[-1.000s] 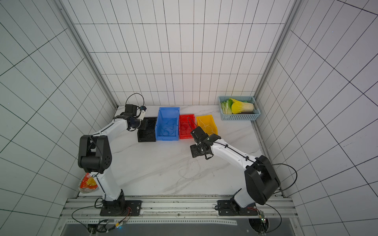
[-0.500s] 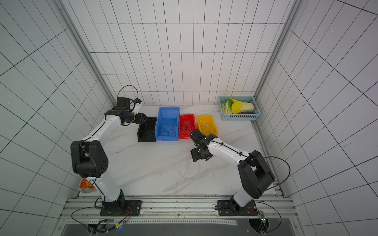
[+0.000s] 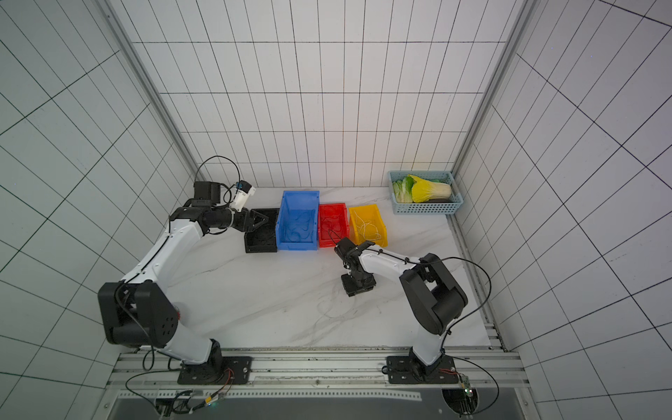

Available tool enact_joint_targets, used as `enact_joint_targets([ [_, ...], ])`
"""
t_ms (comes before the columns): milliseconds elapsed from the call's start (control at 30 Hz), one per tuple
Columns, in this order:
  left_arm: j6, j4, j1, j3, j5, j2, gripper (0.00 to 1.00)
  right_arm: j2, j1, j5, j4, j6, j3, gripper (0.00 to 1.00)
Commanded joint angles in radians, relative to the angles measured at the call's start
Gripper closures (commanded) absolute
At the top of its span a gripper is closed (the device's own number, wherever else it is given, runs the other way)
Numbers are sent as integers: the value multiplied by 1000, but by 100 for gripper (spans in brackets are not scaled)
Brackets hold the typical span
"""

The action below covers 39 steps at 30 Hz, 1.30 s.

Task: Untangle and sort cables by color
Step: Place the cable in the bin, then pick up the cable at the center of the board.

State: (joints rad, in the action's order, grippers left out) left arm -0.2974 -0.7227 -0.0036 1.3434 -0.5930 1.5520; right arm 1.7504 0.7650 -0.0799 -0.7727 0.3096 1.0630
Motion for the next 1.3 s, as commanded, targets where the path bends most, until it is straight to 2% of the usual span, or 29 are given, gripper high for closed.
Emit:
enact_joint_targets([
  [0,-41,-9,3,-7,-59,-16,40,47,12,8,-21,4,-13,80],
  [67,-47,-16,4,-17,-74,-19,40,44,22,23,-14,-8,-4,100],
  [133,-60,-22,3,-32,-85,-25,40,16,32,40,-1,-12,2,100],
  [233,-76,-47,3,-48,-84,-32,40,-104,40,109,35,-4,-15,100],
  [333,-99,-74,3,-53,-90,-37,40,-268,40,207,111,-17,-34,100],
  [433,-109,-80,3,-64,-105,-42,40,-393,38,364,153,-45,-29,100],
  [500,-113,-85,3,-67,-118,-43,40,-439,28,414,173,-73,-12,100],
  [633,-136,-99,2,-82,-154,-53,40,-478,16,426,166,-118,23,100],
  [733,-139,-98,-2,-105,-175,-56,40,-513,-7,538,174,-161,59,100],
  [833,-141,-98,-11,-114,-177,-55,40,-520,-80,613,179,-185,146,100],
  [933,-144,-98,-14,-115,-176,-58,40,-503,-160,634,233,-234,216,100],
  [1100,-145,-98,-13,-120,-179,-61,40,-396,-283,604,261,-275,348,100],
  [1267,-147,-98,-13,-122,-175,-55,40,-294,-345,524,316,-245,460,100],
])
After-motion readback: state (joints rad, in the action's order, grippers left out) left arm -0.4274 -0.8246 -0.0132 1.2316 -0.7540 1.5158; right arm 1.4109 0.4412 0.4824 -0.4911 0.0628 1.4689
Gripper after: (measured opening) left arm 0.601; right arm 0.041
